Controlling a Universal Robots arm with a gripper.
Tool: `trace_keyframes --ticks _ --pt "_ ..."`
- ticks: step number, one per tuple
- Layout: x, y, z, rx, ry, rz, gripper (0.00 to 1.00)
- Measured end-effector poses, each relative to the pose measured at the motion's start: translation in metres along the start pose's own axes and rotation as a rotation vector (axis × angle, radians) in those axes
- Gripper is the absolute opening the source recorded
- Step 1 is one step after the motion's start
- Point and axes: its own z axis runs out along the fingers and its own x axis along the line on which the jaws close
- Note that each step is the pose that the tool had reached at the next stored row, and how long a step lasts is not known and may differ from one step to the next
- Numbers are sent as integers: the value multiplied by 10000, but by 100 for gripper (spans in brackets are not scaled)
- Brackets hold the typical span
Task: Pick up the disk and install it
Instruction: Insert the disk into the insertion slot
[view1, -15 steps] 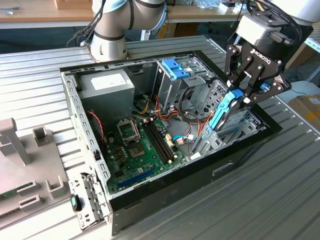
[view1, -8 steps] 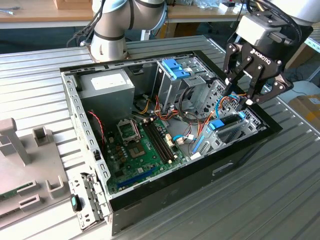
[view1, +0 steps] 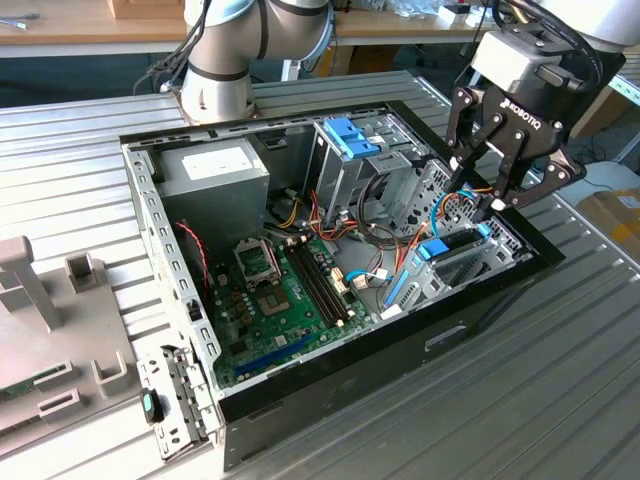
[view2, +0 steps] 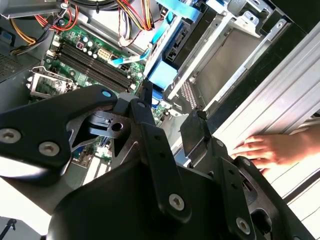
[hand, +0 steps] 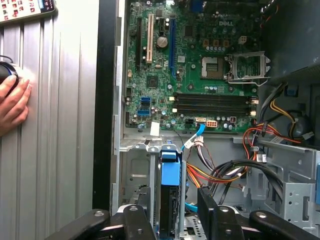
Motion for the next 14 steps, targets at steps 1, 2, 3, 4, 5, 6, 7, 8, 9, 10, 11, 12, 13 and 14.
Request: trace_keyframes --ticks 1,2,3,4,5,6,7,8,9,10,11,12,13,14 --pt "0 0 1 0 -1 0 50" --pt "0 0 1 0 0 0 50" --pt "0 0 1 0 0 0 50" --pt "0 0 1 0 0 0 50" --pt "0 -1 2 0 -1 1 50" --pt "-2 -14 3 1 -2 0 50" --pt "-6 -35 5 0 -5 -1 50" --pt "-17 -92 5 -6 -2 1 50" --pt "-28 -144 7 -11 -2 0 50" --pt "-39 -183 10 -13 -2 -1 50" --pt "-42 -188 11 -13 -2 -1 50" --pt "-42 -188 10 -13 -1 0 50" --pt "-42 -188 10 -14 -1 1 50" --pt "-42 -188 10 -13 -1 1 50"
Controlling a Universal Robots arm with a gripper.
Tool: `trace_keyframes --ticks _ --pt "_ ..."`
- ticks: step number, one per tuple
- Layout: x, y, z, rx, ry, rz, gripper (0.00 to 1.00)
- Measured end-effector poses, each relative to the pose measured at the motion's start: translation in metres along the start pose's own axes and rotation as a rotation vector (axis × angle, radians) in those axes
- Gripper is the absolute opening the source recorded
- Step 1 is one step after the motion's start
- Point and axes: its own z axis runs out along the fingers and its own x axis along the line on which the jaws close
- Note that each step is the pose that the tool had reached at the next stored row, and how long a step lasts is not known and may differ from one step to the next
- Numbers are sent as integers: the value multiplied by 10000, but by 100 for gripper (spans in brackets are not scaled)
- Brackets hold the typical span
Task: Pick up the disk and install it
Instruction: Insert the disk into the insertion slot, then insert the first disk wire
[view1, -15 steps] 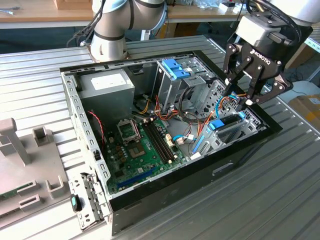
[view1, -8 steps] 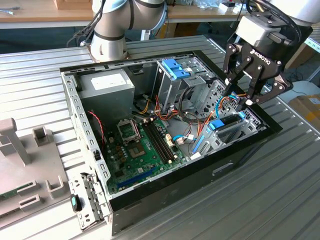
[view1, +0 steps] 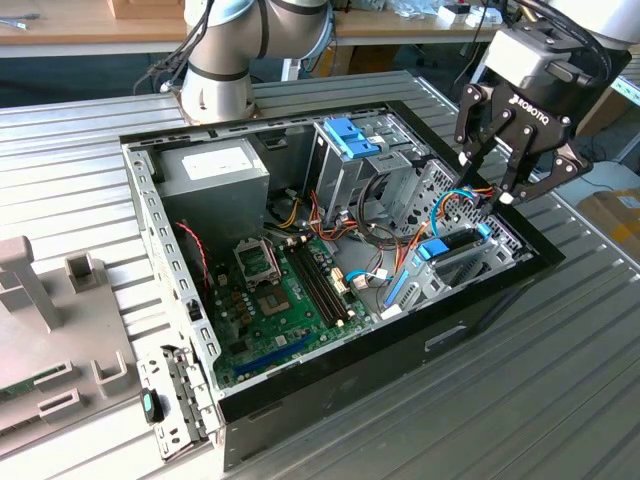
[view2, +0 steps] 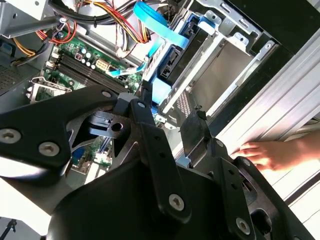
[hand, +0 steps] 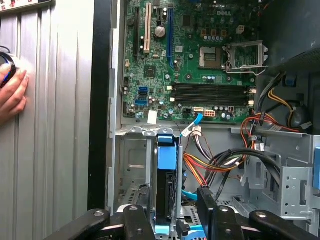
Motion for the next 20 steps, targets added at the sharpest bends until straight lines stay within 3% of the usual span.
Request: trace_keyframes --ticks 4,12,15,20 --pt "-1 -1 38 -1 1 -1 50" --pt "-1 -1 41 0 0 -1 50" --pt "-2 -1 104 0 -2 -1 50" --pt "-2 -2 114 0 0 -1 50"
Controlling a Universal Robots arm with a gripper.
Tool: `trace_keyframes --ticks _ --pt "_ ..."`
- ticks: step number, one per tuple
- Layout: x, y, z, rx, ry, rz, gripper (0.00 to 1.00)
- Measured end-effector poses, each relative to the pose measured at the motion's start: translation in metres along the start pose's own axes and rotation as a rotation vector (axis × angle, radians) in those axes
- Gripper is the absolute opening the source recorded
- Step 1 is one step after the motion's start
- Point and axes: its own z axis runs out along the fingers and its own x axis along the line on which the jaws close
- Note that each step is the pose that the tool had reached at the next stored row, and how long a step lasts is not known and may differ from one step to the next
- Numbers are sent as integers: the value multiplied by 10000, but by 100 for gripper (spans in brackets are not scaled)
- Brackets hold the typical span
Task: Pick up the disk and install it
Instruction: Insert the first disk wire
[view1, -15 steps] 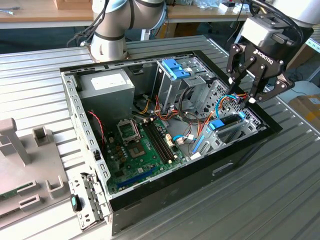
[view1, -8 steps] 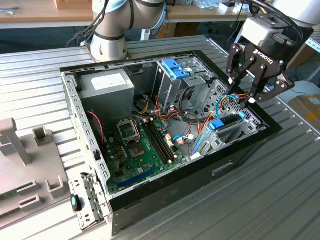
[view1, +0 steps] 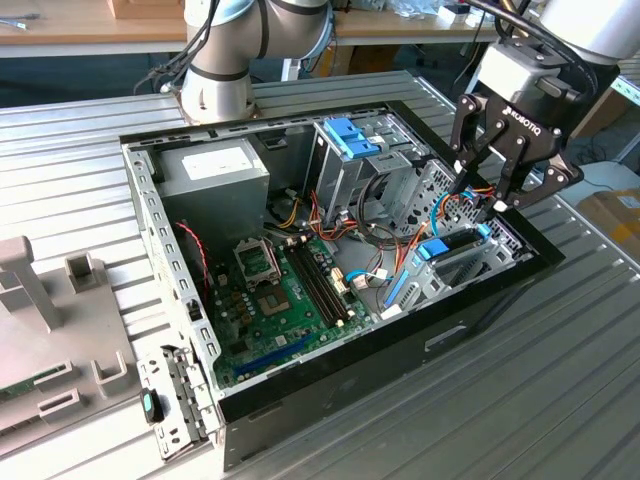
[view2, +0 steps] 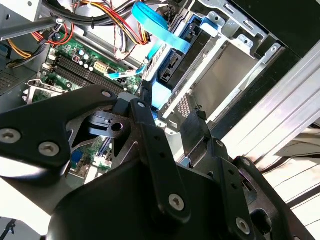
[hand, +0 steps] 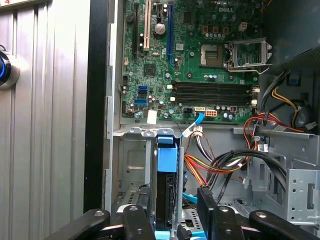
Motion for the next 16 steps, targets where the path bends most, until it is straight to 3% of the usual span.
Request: trace_keyframes --ticks 10,11,14,16 --pt "0 0 3 0 -1 0 50" --pt "-4 -25 4 1 -2 -67 50" --pt "-16 -36 5 7 2 -503 50" --pt "-19 -37 9 18 11 -1299 50"
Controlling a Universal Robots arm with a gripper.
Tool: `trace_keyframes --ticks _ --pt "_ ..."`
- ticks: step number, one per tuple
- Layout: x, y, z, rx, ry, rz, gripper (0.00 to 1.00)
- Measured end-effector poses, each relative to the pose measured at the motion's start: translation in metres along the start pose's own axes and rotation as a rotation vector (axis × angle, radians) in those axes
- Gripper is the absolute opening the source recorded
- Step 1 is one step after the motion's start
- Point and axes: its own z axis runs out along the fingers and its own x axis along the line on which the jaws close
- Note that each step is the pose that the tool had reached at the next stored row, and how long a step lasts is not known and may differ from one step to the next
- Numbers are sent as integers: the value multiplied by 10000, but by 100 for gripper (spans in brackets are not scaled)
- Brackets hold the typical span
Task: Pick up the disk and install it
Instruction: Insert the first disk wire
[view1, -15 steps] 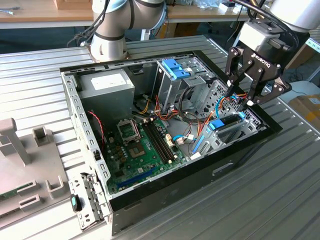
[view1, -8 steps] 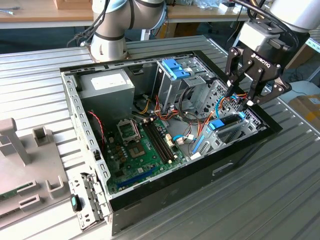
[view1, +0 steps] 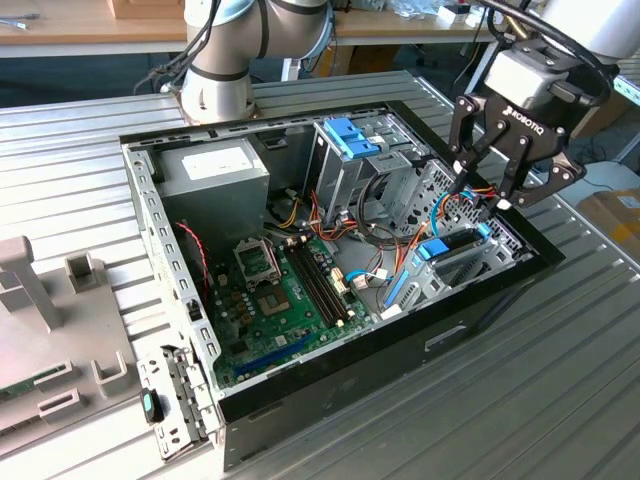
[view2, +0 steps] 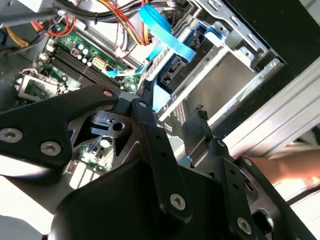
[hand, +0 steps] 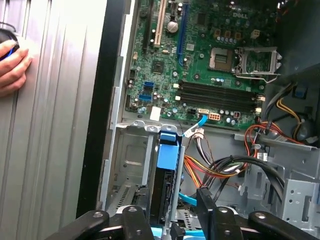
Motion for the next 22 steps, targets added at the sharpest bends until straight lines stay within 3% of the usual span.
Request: trace_keyframes --ticks 2,8,11,16,19,22 --pt "0 0 3 4 4 -326 50" --pt "-1 0 19 28 19 -1948 50" --pt "0 -10 22 36 24 -2538 50" --pt "14 -114 23 41 28 -2874 50" --pt "31 -229 24 42 29 -3036 50" --pt "33 -268 24 42 30 -3135 50"
